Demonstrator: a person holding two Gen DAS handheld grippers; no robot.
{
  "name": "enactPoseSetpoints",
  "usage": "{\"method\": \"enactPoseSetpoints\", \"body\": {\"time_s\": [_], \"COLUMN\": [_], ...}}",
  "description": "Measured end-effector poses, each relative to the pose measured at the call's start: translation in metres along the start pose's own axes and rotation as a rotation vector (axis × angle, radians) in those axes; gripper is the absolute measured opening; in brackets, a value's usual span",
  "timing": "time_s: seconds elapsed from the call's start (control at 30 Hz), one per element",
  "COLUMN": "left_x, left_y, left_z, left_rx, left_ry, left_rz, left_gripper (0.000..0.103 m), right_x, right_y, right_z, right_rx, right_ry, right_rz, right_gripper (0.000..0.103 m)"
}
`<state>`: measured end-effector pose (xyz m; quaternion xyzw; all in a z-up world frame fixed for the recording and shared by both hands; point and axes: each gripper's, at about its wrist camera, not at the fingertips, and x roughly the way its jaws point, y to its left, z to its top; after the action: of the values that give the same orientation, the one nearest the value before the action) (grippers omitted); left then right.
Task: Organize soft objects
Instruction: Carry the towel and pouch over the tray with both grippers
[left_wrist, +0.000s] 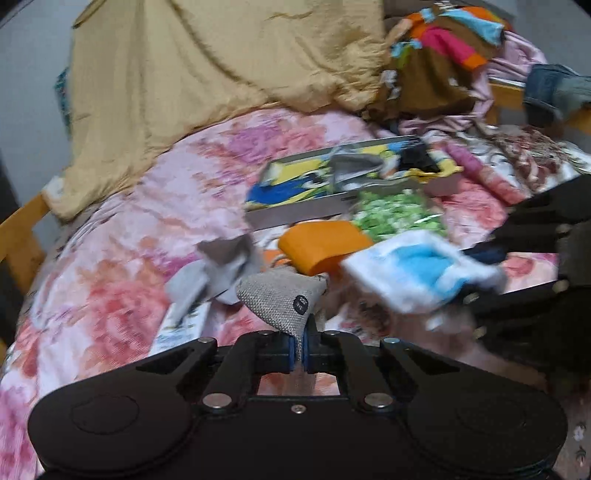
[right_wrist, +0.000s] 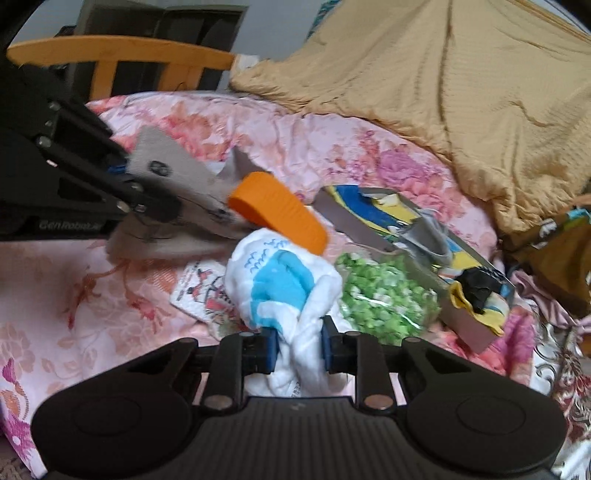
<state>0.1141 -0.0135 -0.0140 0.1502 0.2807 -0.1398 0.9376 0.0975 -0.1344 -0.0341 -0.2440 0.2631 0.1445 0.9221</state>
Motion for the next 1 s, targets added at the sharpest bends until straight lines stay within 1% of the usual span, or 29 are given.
{"method": "enactPoseSetpoints", "body": {"time_s": [0.07,0.13,0.3,0.37,0.63,0.77,0.87,1.0], "left_x": [-0.003,-0.008,-0.019,-0.022,-0.041,-0.047,-0.048,-0.046], "left_y": [0.002,0.0,-0.014,-0.022,-0.045,-0.051,-0.053,-0.059], "left_z": [0.0,0.0,-0.001,-0.002,-0.004,-0.005,-0.001,0.007], "left_rx": [0.003,0.03,0.142,0.188,0.271,0.282,0.278,0.311], "left_ry": [-0.015,-0.04,-0.108,-0.141,-0.267,-0.348,-0.39,-0.434], "left_rz": [0.048,0.092,0.204,0.235,0.275,0.294,0.292,0.28], "left_gripper": [0.003,0.003,0.003,0.003,0.003,0.003,0.003,0.003], "right_x": [-0.003,-0.005,-0.011,-0.013,-0.025,-0.028,-0.03,-0.031], "right_y": [-0.002,-0.004,-0.008,-0.01,-0.024,-0.029,-0.031,-0.041], "right_z": [-0.001,-0.001,0.0,0.001,0.005,0.006,0.007,0.009], "right_rx": [0.013,0.019,0.034,0.04,0.103,0.12,0.126,0.145], "right_ry": [-0.005,-0.017,-0.056,-0.077,-0.165,-0.188,-0.199,-0.217], "right_rz": [-0.004,-0.009,-0.029,-0.04,-0.071,-0.073,-0.077,-0.091], "right_gripper": [0.025,0.025,0.025,0.025,0.025,0.025,0.025,0.025]}}
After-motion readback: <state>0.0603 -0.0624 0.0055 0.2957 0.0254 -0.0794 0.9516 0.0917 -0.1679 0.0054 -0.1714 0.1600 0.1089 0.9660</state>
